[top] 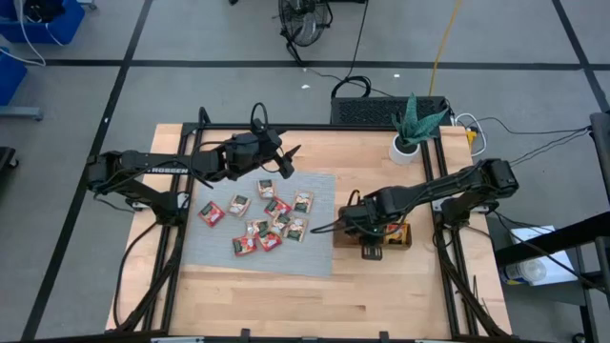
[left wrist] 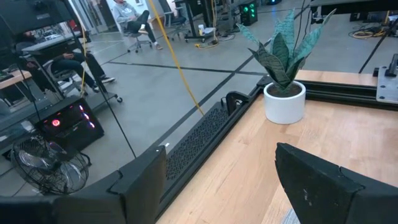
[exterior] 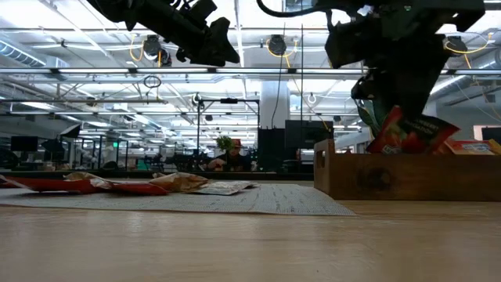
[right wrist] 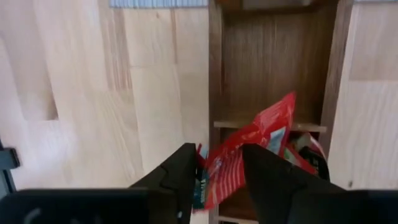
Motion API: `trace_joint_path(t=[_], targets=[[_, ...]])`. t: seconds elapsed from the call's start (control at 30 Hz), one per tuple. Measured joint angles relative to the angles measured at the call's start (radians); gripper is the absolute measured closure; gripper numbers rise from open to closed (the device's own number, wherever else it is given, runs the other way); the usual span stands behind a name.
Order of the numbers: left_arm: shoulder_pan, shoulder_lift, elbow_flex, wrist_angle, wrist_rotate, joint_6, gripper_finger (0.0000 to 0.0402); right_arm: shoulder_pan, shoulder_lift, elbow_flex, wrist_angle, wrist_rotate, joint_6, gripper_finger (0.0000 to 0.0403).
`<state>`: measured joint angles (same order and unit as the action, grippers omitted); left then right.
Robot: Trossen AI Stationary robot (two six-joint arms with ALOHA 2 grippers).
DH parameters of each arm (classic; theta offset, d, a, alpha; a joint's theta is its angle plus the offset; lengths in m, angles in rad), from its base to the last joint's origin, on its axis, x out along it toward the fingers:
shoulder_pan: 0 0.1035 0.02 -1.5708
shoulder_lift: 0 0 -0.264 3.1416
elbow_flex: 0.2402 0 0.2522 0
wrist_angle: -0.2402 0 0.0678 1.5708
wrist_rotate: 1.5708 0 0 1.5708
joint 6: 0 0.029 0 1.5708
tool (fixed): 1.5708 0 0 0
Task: Pick & Place Tea
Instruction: Put the red tea bag into the middle section of the wooden organizer
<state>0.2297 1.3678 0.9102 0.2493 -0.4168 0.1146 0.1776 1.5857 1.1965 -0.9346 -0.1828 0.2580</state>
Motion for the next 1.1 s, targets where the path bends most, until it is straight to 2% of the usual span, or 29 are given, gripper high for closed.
trace_joint_path(t=[0.4, 0.57, 0.7, 0.9, 1.0, 1.1], targets=[[0.0, 0.0, 0.0, -0.01, 0.0, -0.005, 0.0105, -0.01, -0.044, 0.001, -0.012, 0.003, 0.018, 0.0284], [0.0, 0.0, 0.0, -0.01, 0.0, -0.005, 0.0105, -0.019, -0.086, 0.001, -0.018, 0.053, 0.026, 0.0288], [0.0, 0.0, 0.0, -0.013, 0.0, -0.006, 0.0105, -0.004, -0.139, -0.007, -0.05, 0.056, 0.14, 0.0292], [0.0, 0.0, 0.0, -0.017, 0.0, -0.007, 0.0105, 0.096, -0.283, -0.168, -0.022, 0.055, 0.43, 0.0294], [0.0, 0.0, 0.0, -0.014, 0.0, -0.008, 0.0105, 0.135, -0.348, -0.286, 0.091, 0.074, 0.534, 0.0295], [0.0, 0.0, 0.0, -0.011, 0.0, -0.002, 0.0105, 0.157, -0.387, -0.391, 0.238, 0.149, 0.548, 0.0301]])
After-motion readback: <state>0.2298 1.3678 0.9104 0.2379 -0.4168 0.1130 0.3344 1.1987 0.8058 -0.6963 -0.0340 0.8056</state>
